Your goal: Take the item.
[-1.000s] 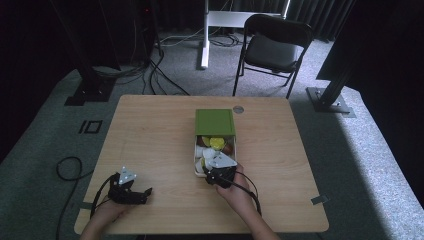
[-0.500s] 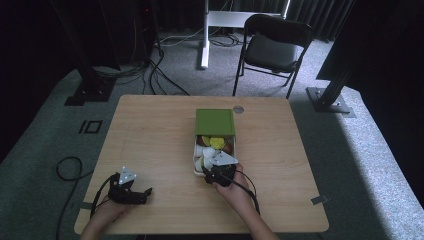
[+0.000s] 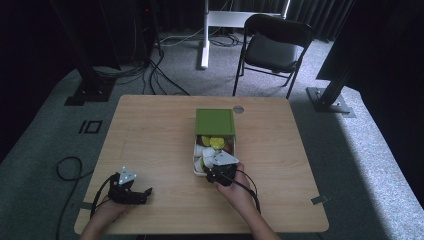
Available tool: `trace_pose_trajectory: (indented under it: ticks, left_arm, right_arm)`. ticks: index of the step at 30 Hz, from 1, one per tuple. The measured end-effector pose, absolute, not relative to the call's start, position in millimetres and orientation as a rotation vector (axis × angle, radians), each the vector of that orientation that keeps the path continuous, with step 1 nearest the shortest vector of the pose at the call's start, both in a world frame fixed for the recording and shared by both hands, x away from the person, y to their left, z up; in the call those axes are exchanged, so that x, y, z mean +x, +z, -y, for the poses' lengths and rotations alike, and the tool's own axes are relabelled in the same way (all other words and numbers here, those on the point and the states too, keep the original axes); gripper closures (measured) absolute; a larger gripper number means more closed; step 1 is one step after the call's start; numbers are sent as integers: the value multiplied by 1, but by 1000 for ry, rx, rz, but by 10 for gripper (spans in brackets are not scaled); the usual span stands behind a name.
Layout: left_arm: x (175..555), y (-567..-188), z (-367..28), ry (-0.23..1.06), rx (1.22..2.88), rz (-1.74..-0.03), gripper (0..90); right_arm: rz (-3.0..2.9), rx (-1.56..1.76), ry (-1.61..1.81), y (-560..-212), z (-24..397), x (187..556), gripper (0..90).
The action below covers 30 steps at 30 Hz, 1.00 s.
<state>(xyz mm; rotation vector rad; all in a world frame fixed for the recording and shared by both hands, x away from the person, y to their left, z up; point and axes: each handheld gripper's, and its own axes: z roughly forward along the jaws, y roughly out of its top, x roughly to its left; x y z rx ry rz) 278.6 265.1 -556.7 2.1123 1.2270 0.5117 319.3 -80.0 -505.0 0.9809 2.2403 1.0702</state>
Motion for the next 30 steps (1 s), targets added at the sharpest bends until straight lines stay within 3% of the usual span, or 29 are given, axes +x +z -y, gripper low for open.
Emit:
trace_pose_trajectory:
  ticks: [16, 30]
  left_arm:
    - [279, -556, -265, 511, 2115, -1227, 28]
    - [279, -556, -265, 511, 2115, -1227, 28]
  right_arm:
    - [-2202, 941, 1204, -471, 88, 312, 462]
    - [-2031, 962, 1281, -434, 116, 328, 463]
